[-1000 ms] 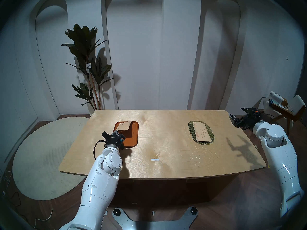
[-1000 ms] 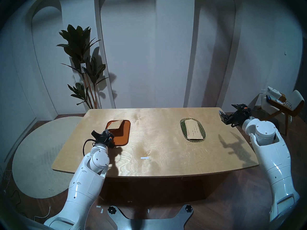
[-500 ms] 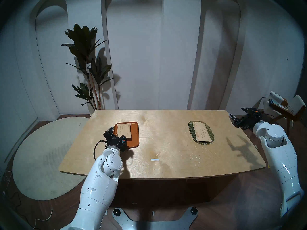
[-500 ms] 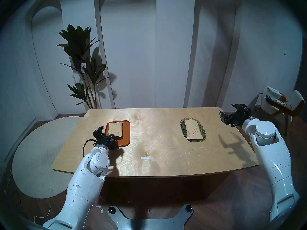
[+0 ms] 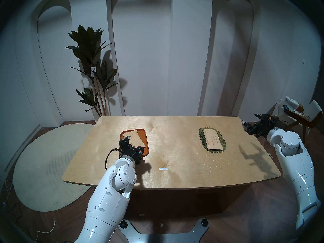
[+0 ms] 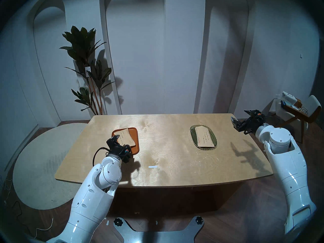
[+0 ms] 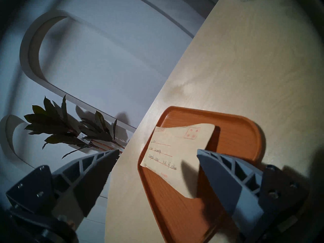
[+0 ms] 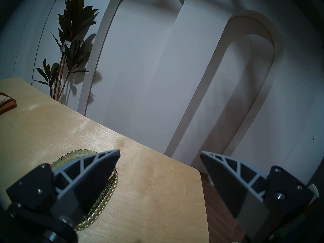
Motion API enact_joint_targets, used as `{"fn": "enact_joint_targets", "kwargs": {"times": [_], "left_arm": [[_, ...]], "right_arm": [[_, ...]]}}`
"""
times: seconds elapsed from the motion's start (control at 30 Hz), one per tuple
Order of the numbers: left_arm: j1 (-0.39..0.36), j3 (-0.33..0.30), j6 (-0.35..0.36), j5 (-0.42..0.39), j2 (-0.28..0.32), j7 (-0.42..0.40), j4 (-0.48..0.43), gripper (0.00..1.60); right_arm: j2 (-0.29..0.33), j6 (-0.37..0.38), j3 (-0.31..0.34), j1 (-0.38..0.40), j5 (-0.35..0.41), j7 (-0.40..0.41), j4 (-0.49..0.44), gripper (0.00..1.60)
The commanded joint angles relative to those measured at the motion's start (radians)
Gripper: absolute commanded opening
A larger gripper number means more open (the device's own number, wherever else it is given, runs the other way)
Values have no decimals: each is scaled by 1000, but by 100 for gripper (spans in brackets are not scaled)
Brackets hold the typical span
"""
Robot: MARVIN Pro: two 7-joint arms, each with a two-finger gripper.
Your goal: Sort the mail into the trays, one tray per recipient
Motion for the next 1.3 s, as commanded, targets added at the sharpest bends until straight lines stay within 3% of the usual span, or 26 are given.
{"fn": "enact_joint_targets", "kwargs": {"times": [0.0, 0.13, 0.23, 0.33, 0.37, 0.4, 0.6, 0.77, 1.13, 1.27], "left_arm": [[31, 4, 47, 11, -9, -20, -99, 160], [74, -16, 84, -24, -31, -43, -161, 160], [90, -67, 94, -149, -98, -55, -208, 160], [84, -101, 102, -228, -110, -59, -238, 160], [104, -128, 113, -250, -136, -67, -289, 160], [74, -143, 108, -285, -122, -56, -257, 160], [46, -294, 143, -445, -151, -45, -347, 160], [24, -361, 177, -536, -150, -19, -394, 160], [-93, -561, 220, -755, -159, 42, -336, 160], [-127, -592, 207, -811, -134, 63, -287, 160]], "right_arm": [[7, -8, 6, 7, -1, 1, -13, 160], [8, -8, 6, 7, -1, 1, -13, 160], [7, -6, 5, 8, 0, 0, -12, 160], [7, -6, 4, 9, 0, 0, -11, 160], [7, -5, 4, 9, 0, -1, -11, 160], [7, -5, 4, 9, 1, -1, -10, 160], [8, -5, 3, 10, 2, -2, -10, 160], [8, -5, 2, 10, 2, -3, -10, 160], [10, -7, 2, 9, 3, -3, -11, 160], [11, -8, 2, 8, 3, -3, -12, 160]]}}
